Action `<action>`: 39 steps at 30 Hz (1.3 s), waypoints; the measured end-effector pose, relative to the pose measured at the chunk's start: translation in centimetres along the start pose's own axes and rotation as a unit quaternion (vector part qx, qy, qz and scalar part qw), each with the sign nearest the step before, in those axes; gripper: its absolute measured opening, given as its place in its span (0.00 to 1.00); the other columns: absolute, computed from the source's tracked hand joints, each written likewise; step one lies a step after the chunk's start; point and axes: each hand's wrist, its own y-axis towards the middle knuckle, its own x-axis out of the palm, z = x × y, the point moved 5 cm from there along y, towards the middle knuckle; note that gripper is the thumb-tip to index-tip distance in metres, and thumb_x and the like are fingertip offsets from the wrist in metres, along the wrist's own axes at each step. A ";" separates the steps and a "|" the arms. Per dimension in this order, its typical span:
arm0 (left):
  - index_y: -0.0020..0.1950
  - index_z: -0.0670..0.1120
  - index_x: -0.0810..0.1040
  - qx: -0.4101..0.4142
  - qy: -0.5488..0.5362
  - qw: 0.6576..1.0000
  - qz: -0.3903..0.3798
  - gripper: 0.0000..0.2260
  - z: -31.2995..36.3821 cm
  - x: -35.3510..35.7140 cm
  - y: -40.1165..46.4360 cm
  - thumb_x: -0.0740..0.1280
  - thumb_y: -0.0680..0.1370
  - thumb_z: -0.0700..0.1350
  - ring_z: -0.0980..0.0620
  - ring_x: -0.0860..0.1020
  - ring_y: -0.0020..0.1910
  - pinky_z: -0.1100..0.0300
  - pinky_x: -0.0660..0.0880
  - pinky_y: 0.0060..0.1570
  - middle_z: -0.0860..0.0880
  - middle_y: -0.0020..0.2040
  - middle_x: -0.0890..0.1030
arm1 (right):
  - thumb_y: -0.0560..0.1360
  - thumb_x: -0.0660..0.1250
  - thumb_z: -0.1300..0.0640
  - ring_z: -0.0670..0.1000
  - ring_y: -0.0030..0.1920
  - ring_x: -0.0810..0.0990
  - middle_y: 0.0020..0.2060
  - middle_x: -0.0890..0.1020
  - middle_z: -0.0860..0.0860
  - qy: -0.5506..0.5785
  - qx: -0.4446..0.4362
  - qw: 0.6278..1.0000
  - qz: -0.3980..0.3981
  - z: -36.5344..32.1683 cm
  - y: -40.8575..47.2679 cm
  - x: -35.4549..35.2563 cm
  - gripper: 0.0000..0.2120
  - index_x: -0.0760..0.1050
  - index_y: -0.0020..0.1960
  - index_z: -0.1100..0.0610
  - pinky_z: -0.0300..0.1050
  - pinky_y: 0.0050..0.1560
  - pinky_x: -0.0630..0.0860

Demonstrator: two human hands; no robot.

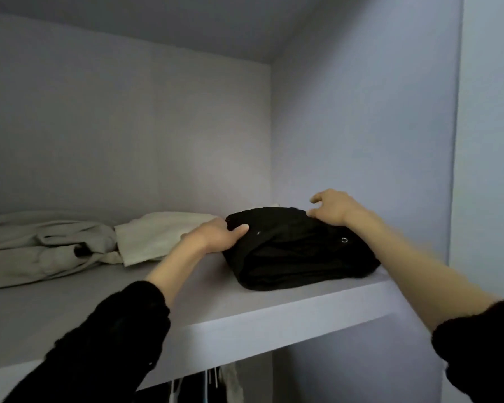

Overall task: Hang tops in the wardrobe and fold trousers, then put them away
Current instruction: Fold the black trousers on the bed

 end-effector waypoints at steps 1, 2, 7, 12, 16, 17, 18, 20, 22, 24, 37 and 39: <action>0.68 0.43 0.71 0.039 -0.020 0.999 -0.028 0.28 0.2 -0.3 -0.2 0.58 0.78 0.62 0.49 0.73 0.64 0.53 0.66 0.67 0.49 0.65 0.75 | 0.77 0.63 0.50 0.54 0.67 0.70 0.67 0.73 0.53 0.027 -0.041 0.999 -0.008 -0.7 -0.9 0.3 0.20 0.72 0.68 0.54 0.43 0.65 0.65; 0.71 0.47 0.68 0.075 -0.043 0.994 -0.073 0.29 0.4 -0.3 -0.8 0.59 0.76 0.63 0.52 0.70 0.66 0.58 0.64 0.69 0.52 0.68 0.72 | 0.77 0.63 0.47 0.53 0.67 0.71 0.66 0.74 0.50 0.052 -0.080 0.995 -0.019 -1.3 -1.9 0.6 0.19 0.73 0.67 0.51 0.41 0.64 0.65; 0.75 0.63 0.44 0.103 0.032 0.977 -0.184 0.36 0.2 2.9 -3.4 0.61 0.74 0.64 0.54 0.48 0.76 0.57 0.46 0.74 0.51 0.78 0.46 | 0.77 0.55 0.37 0.52 0.73 0.60 0.74 0.62 0.45 -0.102 -0.154 0.978 -0.096 -0.8 -5.8 4.2 0.25 0.61 0.73 0.41 0.58 0.72 0.52; 0.76 0.62 0.44 0.077 0.098 0.990 -0.064 0.27 2.4 5.5 -1.8 0.56 0.81 0.56 0.44 0.51 0.76 0.56 0.50 0.72 0.43 0.78 0.41 | 0.81 0.49 0.42 0.54 0.76 0.52 0.76 0.53 0.45 -0.115 -0.149 0.972 -0.142 1.0 -3.8 6.7 0.23 0.52 0.75 0.39 0.70 0.69 0.43; 0.77 0.59 0.45 0.031 0.097 0.994 -0.027 0.28 3.1 6.5 -1.7 0.56 0.81 0.55 0.42 0.54 0.76 0.56 0.54 0.72 0.42 0.77 0.39 | 0.82 0.49 0.45 0.55 0.76 0.51 0.77 0.53 0.47 -0.126 -0.156 0.970 -0.140 0.7 -3.1 6.9 0.23 0.51 0.76 0.41 0.71 0.69 0.41; 0.76 0.59 0.45 0.025 0.083 0.996 -0.026 0.28 2.8 6.5 -2.2 0.57 0.81 0.56 0.43 0.53 0.76 0.56 0.53 0.72 0.43 0.77 0.39 | 0.82 0.49 0.45 0.55 0.76 0.52 0.77 0.54 0.47 -0.120 -0.156 0.971 -0.132 0.7 -3.3 6.8 0.23 0.52 0.76 0.42 0.71 0.69 0.41; 0.76 0.59 0.45 0.026 0.065 0.997 -0.026 0.29 2.6 6.2 -2.6 0.58 0.80 0.56 0.44 0.51 0.76 0.56 0.52 0.72 0.43 0.78 0.40 | 0.82 0.50 0.46 0.55 0.76 0.52 0.76 0.54 0.48 -0.113 -0.155 0.974 -0.122 0.6 -3.5 6.5 0.23 0.53 0.76 0.43 0.71 0.68 0.41; 0.77 0.57 0.46 0.035 0.046 0.998 -0.017 0.30 2.2 5.6 -4.9 0.59 0.80 0.56 0.48 0.50 0.77 0.57 0.50 0.72 0.45 0.78 0.46 | 0.81 0.52 0.46 0.55 0.76 0.52 0.76 0.56 0.50 -0.087 -0.157 0.978 -0.106 0.0 -5.1 6.0 0.23 0.55 0.76 0.46 0.70 0.69 0.41; 0.78 0.53 0.49 0.043 0.038 0.998 0.017 0.29 1.5 4.8 -8.4 0.60 0.80 0.53 0.50 0.55 0.76 0.62 0.53 0.70 0.47 0.78 0.54 | 0.81 0.53 0.48 0.55 0.76 0.53 0.76 0.56 0.51 -0.045 -0.173 0.978 -0.108 -1.6 -8.0 5.9 0.23 0.57 0.75 0.49 0.69 0.70 0.42; 0.77 0.52 0.53 0.047 0.051 0.995 0.076 0.27 0.7 3.8 -12.4 0.59 0.81 0.51 0.47 0.61 0.73 0.61 0.58 0.67 0.48 0.76 0.61 | 0.82 0.53 0.50 0.55 0.75 0.55 0.76 0.57 0.52 0.004 -0.203 0.975 -0.093 -3.6 -11.1 6.0 0.22 0.58 0.75 0.51 0.66 0.71 0.45; 0.75 0.53 0.59 -0.208 0.046 0.939 0.269 0.23 -12.7 2.2 -55.4 0.60 0.80 0.48 0.52 0.68 0.68 0.65 0.64 0.60 0.53 0.72 0.66 | 0.82 0.53 0.55 0.50 0.70 0.65 0.71 0.66 0.48 0.264 -0.458 0.821 -0.215 -20.9 -48.6 11.0 0.21 0.60 0.74 0.52 0.46 0.67 0.64; 0.74 0.51 0.62 -0.273 0.050 0.917 0.287 0.21 -13.8 2.9 -63.3 0.60 0.80 0.48 0.52 0.69 0.68 0.63 0.65 0.62 0.52 0.70 0.70 | 0.82 0.54 0.53 0.51 0.69 0.67 0.71 0.67 0.47 0.239 -0.492 0.790 -0.277 -21.8 -55.6 12.3 0.20 0.61 0.74 0.51 0.48 0.66 0.66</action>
